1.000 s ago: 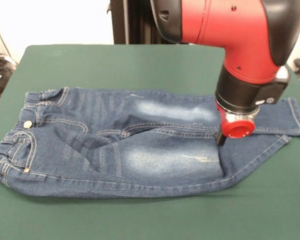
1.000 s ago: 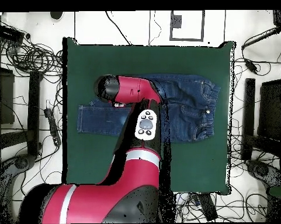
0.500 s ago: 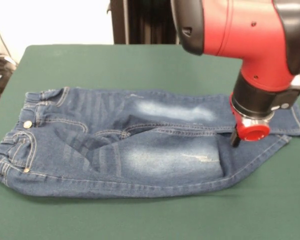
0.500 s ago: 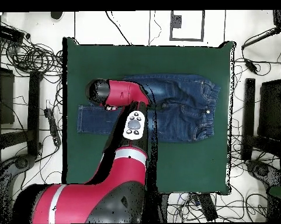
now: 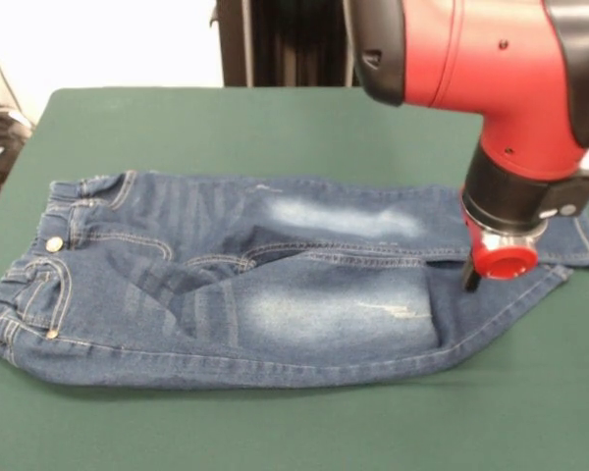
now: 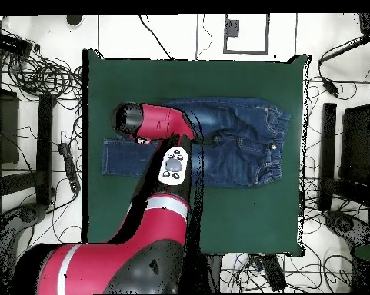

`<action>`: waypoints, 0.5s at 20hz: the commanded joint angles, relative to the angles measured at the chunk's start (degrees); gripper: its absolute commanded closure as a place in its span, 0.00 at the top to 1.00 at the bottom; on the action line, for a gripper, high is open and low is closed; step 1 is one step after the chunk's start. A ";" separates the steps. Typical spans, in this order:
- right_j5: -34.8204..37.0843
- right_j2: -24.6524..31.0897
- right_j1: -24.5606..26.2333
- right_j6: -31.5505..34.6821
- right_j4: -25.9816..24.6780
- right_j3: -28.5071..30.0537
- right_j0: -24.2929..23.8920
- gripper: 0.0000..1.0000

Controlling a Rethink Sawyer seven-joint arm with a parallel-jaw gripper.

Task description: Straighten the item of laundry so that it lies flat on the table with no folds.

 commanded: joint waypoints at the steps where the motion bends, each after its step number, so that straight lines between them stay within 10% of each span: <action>1: 2.82 -1.65 5.65 18.76 4.11 -3.26 2.36 0.00; 10: -9.98 1.25 12.26 13.66 7.31 -7.86 0.98 0.00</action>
